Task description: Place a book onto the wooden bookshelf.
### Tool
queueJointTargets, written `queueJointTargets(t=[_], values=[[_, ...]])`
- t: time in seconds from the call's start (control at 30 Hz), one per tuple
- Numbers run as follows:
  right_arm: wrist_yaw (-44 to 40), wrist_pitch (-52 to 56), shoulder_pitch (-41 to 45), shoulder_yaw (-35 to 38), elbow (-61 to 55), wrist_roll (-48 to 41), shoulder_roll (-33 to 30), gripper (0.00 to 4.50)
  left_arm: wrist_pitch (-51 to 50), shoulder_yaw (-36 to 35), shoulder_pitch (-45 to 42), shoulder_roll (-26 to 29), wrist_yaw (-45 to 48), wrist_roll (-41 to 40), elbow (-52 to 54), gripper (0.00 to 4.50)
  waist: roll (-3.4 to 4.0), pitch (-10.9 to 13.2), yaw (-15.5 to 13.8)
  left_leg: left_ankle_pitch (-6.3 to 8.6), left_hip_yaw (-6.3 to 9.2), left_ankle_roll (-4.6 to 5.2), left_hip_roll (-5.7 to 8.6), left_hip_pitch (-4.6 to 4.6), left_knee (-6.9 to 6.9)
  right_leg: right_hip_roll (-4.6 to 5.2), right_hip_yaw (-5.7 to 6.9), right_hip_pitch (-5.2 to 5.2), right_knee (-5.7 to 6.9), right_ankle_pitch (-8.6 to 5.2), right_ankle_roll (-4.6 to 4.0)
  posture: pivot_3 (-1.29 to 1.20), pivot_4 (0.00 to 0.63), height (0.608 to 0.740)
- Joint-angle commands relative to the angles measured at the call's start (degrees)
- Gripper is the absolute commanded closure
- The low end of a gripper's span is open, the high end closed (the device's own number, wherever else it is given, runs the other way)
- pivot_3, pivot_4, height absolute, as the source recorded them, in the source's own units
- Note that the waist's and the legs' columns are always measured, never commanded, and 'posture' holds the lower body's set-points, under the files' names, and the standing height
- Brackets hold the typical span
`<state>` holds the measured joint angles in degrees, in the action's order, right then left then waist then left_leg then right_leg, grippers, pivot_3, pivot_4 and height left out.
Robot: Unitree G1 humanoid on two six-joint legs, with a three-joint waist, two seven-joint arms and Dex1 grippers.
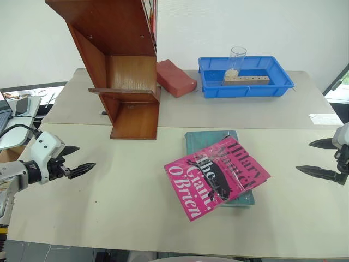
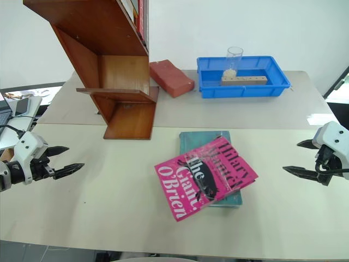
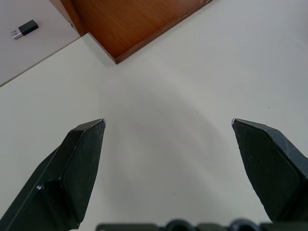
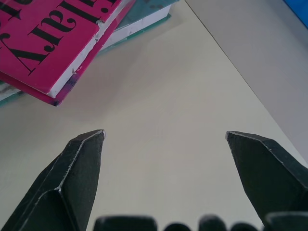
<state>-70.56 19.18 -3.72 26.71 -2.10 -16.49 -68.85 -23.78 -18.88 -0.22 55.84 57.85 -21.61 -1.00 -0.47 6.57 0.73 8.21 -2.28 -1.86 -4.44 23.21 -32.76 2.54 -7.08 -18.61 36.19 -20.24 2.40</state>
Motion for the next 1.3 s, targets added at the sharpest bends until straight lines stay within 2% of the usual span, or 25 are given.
queueJointTargets(t=[0.03, 0.53, 0.6, 0.63, 0.73, 0.87, 0.9, 1.03, 1.07, 1.3], values=[[0.51, -0.49, 0.10, 2.14, -1.17, -0.03, -0.10, 0.03, 1.08, -1.05, -0.74, 0.71, 0.74, -0.02, -0.16, 0.00, 0.00, 0.00, 0.00, 0.00, 0.00, 0.00, 0.00, 0.00, 0.00, 0.00, 0.00, 0.00, 0.00, 0.00, 0.00, 0.00, 0.150, 0.695], [1.38, 0.29, -1.98, 3.16, -2.77, -0.03, 0.20, 0.03, 1.34, -0.90, -2.89, 0.37, 2.85, -0.52, -1.28, 0.00, 0.01, 0.00, -0.02, 0.00, 0.01, 0.00, 0.00, -0.04, -0.01, 0.00, 0.04, 0.10, 0.01, 0.00, 0.01, 0.00, 0.150, 0.695], [1.51, 0.84, -2.49, 3.61, -3.77, -0.22, 0.58, 0.00, 1.33, -0.91, -3.39, 0.16, 4.40, -1.67, -1.21, 0.56, 0.01, -0.01, -0.05, 0.00, 0.02, 0.00, 0.00, -0.05, -0.02, 0.00, 0.05, 0.12, 0.01, -0.01, 0.01, 0.00, 0.150, 0.695], [1.21, 1.75, -3.19, 4.24, -4.96, -0.90, 1.00, 0.26, 1.33, -0.57, -3.68, -0.16, 5.14, -2.26, -0.69, 0.86, 0.01, -0.01, -0.07, 0.00, 0.02, 0.00, 0.00, -0.04, -0.03, 0.00, 0.07, 0.13, 0.01, -0.01, 0.01, 0.00, 0.150, 0.695], [0.85, 4.87, -7.40, 7.87, -11.39, -1.96, 2.85, 1.17, -1.57, 3.09, -7.40, -2.30, 5.44, -3.67, 1.00, 2.20, 0.03, -0.02, -0.51, 0.00, 0.02, 0.00, -0.01, -0.03, -0.06, 0.01, 0.17, 0.24, 0.00, -0.04, 0.06, 0.00, 0.150, 0.695], [1.46, 9.53, -12.60, 11.92, -20.44, -2.88, 6.12, 2.60, -4.27, 9.09, -14.32, -7.50, 4.20, -4.06, 1.36, 4.22, 0.02, -0.02, -1.02, 0.00, 0.04, 0.00, 0.00, 0.01, -0.20, 0.00, 0.20, 0.31, 0.03, -0.04, 0.11, 0.00, 0.150, 0.695], [1.66, 10.71, -14.16, 12.51, -23.12, -3.17, 7.09, 2.93, -4.74, 10.98, -16.33, -9.11, 3.91, -3.74, 1.00, 4.50, 0.00, -0.04, -1.34, -0.01, 0.06, 0.00, 0.01, 0.02, -0.21, 0.00, 0.21, 0.34, 0.03, -0.04, 0.12, 0.00, 0.150, 0.695], [3.61, 12.30, -19.93, 10.56, -31.05, -2.03, 10.25, 4.31, -5.47, 18.31, -22.59, -16.61, 2.43, -1.40, -2.15, 4.50, -0.20, -0.13, -1.39, -0.01, 0.19, 0.00, 0.02, 0.09, -0.29, -0.05, 0.28, 0.41, 0.00, -0.03, 0.15, 0.00, 0.150, 0.695], [4.32, 12.04, -20.81, 9.46, -32.01, -1.32, 10.77, 4.48, -5.08, 20.32, -23.56, -18.26, 2.45, -0.59, -2.96, 4.50, -0.19, -0.16, -1.38, -0.01, 0.21, 0.00, 0.04, 0.13, -0.34, -0.04, 0.28, 0.41, 0.01, -0.03, 0.17, 0.00, 0.150, 0.695], [10.35, 11.02, -18.77, -0.50, -32.89, 1.19, 12.63, 4.48, -1.80, 30.97, -27.81, -27.35, 3.81, 5.24, -11.00, 4.50, -0.23, -0.19, -0.57, -0.01, 0.28, 0.02, 0.06, 0.26, -0.42, -0.09, 0.24, 0.50, 0.08, 0.00, 0.21, 0.00, 0.150, 0.695]])
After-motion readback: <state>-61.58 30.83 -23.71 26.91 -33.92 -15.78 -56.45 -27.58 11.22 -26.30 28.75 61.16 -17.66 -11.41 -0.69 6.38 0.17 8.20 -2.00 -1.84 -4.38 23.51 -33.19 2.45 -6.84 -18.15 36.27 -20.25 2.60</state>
